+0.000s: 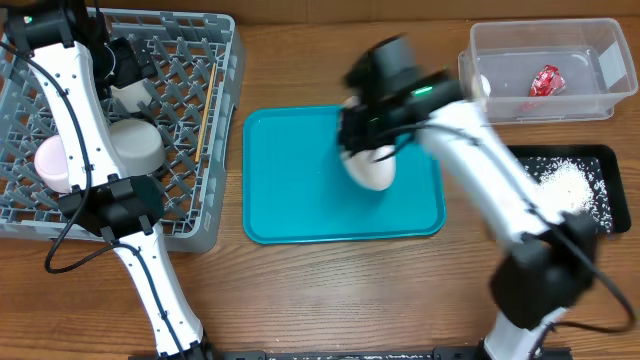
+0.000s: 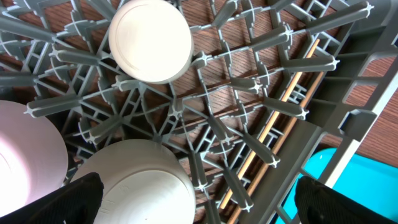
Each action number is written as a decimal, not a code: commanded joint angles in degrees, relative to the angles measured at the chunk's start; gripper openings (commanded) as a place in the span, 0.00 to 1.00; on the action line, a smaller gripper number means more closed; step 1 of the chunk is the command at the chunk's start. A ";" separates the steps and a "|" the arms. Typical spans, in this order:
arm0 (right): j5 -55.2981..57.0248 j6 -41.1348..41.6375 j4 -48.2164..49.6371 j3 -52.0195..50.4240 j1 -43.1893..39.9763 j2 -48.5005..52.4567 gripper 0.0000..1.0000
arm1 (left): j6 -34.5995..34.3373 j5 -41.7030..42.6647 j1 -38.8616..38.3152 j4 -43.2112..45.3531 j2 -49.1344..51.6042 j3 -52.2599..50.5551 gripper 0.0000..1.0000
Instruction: Sort waste into correct bins and load items into the dishwasher
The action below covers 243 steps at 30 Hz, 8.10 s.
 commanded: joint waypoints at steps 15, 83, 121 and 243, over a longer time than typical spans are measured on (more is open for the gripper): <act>12.44 12.13 8.50 3.58 17.68 8.46 1.00 | -0.55 -0.59 -0.39 -0.11 -2.05 0.72 1.00; 19.23 12.52 -33.46 23.56 -60.81 -5.14 1.00 | -9.75 -6.95 -53.33 -0.11 -2.05 -13.62 1.00; 19.23 12.52 -33.46 23.56 -60.81 -5.14 1.00 | -16.39 -4.11 -53.33 7.72 -1.97 -36.72 0.70; 19.26 12.52 -33.46 23.56 -60.81 -5.14 1.00 | 50.47 65.66 -1.14 0.55 -4.31 -18.82 0.04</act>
